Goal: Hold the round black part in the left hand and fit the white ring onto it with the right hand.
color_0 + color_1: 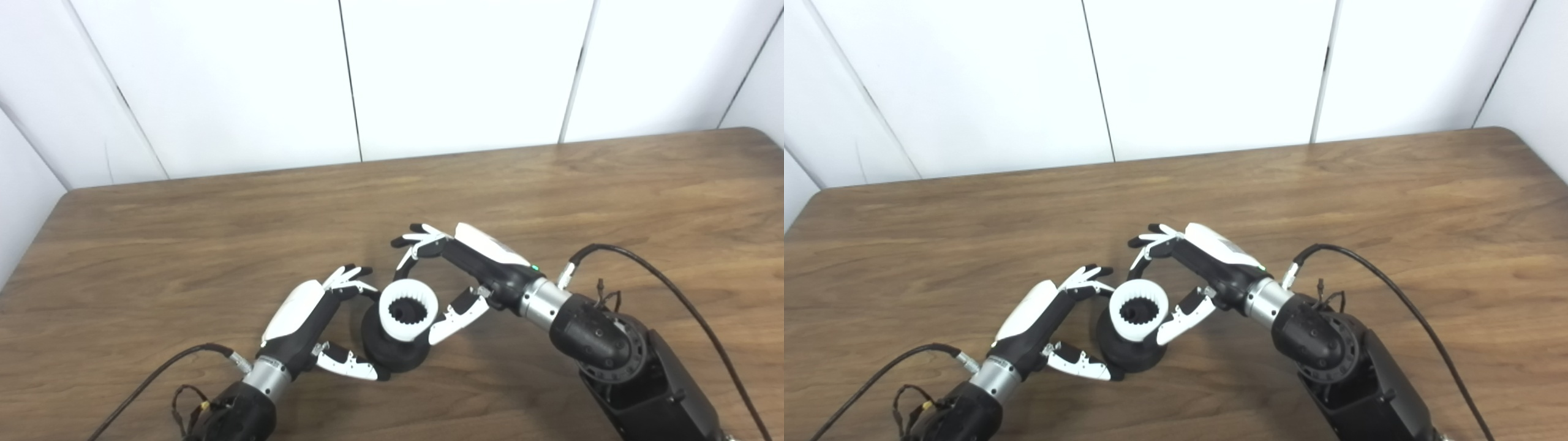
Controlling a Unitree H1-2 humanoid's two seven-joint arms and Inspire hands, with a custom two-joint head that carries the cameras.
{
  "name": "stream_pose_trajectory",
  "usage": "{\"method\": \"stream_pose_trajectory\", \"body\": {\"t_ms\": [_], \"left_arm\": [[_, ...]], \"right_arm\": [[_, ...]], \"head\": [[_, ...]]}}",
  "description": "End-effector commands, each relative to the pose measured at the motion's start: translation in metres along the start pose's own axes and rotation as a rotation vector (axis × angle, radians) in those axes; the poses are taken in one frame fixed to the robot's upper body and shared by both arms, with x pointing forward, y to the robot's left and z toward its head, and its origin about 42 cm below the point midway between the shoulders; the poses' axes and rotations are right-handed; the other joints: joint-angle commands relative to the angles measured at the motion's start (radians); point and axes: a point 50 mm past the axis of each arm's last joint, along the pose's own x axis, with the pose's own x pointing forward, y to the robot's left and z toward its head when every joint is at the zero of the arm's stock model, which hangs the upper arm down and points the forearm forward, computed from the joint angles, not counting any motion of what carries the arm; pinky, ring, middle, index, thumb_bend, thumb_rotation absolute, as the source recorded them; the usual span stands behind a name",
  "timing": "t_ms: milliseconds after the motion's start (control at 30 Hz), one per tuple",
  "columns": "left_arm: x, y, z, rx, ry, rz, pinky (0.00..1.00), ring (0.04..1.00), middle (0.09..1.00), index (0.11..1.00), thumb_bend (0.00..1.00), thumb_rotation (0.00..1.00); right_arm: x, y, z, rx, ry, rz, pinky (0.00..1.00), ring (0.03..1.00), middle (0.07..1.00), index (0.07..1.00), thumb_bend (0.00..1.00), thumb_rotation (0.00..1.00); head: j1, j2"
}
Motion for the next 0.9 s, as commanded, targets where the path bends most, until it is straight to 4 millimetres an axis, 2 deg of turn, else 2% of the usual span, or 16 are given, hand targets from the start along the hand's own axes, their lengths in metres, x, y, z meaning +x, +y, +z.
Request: {"method": "stream_pose_trajectory", "body": {"t_ms": [0,867], "left_arm": [[0.0039,0.0006,0.0044,0.002,-0.019,-0.024,0.91,0.990,0.938,0.639,0.90,0.18],[0.0046,-0.0029,0.0102,-0.017,-0.027,-0.021,0.93,0.994,0.938,0.628,0.89,0.16]], "right_arm": [[0.0084,-0.0113,0.0146,-0.038,-0.065,-0.034,1.00,0.996,0.885,0.490,0.52,0.15],[0.0143,-0.0023,0.0064,-0.042,-0.050,-0.008,0.99,0.999,0.892,0.491,0.52,0.16]], "head": [[0.000,0.001],[0.012,0.002]]}}
